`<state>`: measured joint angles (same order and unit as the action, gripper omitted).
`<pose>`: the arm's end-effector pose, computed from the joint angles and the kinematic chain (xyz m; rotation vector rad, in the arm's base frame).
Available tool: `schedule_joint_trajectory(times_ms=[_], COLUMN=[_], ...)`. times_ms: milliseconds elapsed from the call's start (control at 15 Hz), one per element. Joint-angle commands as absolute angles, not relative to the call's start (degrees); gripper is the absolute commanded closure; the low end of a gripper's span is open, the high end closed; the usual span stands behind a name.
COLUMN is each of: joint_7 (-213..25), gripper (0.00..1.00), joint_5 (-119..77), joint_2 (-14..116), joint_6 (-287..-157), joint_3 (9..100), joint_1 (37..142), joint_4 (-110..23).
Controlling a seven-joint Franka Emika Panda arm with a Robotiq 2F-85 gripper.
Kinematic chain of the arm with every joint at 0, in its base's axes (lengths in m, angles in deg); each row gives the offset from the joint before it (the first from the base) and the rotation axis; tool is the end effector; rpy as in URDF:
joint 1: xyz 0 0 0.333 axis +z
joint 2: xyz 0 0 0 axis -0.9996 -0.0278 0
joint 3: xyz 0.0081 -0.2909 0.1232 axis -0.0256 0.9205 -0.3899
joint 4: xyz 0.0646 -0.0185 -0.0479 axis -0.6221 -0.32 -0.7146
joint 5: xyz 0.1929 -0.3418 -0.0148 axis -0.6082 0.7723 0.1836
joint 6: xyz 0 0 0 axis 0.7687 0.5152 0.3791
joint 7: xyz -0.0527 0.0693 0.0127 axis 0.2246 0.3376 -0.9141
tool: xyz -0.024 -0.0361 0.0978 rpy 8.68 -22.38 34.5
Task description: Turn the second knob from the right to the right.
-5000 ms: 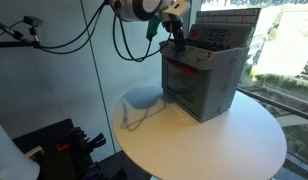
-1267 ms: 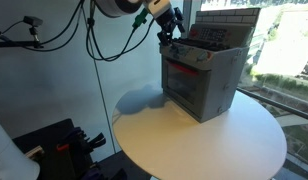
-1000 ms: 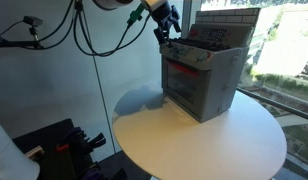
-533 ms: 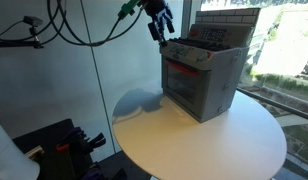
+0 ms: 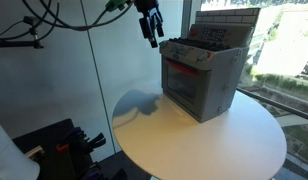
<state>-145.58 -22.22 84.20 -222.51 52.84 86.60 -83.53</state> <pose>0.4855 -0.0331 0.4971 -2.5837 1.4606 -0.4679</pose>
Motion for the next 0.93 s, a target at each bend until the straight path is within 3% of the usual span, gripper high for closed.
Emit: schedule_joint_trajectory(times_ms=[0,867], joint_7=[-139.8,-128.2], gripper=[0.00,0.00], joint_5=[-22.7,-20.6], joint_2=[87.4,87.6], joint_6=[-215.4,-198.1], joint_3=[51.7,50.7], joint_1=[85.4,83.7], joint_4=[-84.3,-81.3])
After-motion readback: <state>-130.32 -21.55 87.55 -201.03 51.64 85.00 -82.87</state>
